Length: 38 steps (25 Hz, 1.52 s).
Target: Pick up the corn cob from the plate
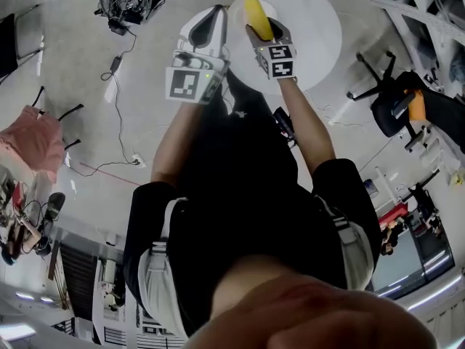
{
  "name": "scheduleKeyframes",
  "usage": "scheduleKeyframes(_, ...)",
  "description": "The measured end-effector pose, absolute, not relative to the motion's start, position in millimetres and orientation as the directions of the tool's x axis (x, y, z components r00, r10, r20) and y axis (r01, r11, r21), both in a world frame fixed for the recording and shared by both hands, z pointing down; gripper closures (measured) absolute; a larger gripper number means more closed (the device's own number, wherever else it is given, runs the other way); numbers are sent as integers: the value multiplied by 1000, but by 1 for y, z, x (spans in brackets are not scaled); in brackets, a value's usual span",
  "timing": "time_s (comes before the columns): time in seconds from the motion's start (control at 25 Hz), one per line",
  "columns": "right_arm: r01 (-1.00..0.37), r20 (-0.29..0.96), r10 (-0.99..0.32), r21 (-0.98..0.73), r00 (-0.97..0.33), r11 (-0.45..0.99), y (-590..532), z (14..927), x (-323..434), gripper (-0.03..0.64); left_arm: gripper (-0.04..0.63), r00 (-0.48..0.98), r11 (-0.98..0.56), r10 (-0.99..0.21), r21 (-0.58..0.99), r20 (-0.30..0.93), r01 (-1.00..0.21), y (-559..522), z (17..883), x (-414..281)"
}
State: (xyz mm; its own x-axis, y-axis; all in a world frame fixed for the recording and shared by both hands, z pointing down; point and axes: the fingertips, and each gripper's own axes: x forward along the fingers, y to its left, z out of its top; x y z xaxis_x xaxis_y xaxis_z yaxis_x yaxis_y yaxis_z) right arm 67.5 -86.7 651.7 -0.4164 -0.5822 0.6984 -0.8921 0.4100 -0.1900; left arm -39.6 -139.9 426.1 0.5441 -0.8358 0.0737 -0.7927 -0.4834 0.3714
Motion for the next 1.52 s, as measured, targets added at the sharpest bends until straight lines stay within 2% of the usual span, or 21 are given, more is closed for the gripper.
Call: scheduleKeyframes(1.52, -923, 572, -733, -130, -368, 362, -89, 529, 79, 353, 592, 563, -562, -822, 270, -80, -782, -110, 323, -41)
